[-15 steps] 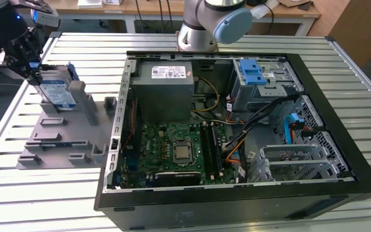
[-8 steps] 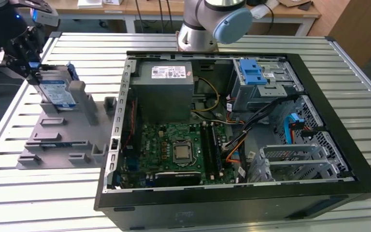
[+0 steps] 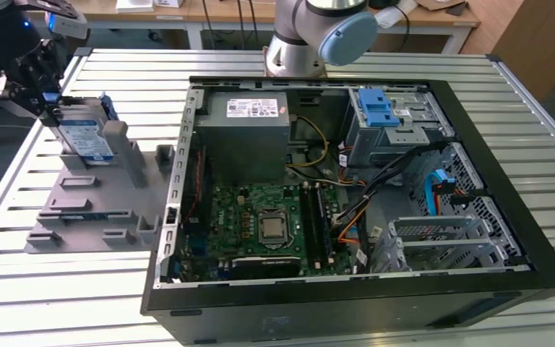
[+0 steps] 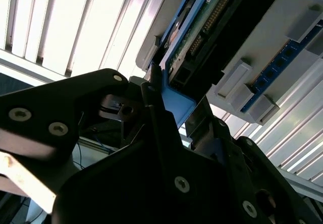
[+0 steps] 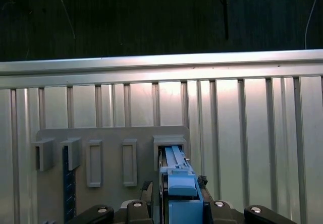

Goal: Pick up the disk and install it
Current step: 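Pick up the disk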

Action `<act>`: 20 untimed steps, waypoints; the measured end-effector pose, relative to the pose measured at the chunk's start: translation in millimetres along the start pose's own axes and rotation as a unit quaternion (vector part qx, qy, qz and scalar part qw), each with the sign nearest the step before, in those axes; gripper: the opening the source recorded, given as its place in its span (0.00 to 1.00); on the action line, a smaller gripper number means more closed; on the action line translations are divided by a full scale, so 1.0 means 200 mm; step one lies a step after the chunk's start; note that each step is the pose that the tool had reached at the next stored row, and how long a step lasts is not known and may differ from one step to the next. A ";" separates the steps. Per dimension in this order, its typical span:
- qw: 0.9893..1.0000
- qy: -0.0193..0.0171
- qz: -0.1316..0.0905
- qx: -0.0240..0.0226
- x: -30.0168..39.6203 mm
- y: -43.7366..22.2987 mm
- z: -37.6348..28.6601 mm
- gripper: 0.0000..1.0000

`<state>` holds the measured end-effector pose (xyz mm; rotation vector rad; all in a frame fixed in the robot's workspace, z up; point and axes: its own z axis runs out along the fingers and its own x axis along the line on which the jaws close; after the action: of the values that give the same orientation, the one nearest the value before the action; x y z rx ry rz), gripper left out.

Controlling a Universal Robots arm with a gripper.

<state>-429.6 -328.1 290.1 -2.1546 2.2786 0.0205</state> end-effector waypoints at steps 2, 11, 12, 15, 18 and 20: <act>1.000 0.000 0.000 0.000 0.000 0.000 0.000 0.45; 1.000 0.000 0.000 0.000 0.000 0.000 0.000 0.37; 1.000 0.000 0.000 0.000 0.000 0.000 0.000 0.37; 1.000 0.000 -0.002 0.000 0.000 0.000 0.000 0.37; 1.000 0.000 -0.015 0.000 0.001 0.000 0.000 0.37; 1.000 0.000 -0.017 0.000 0.001 0.000 0.000 0.37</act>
<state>-429.6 -328.3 290.1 -2.1938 2.2413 0.0204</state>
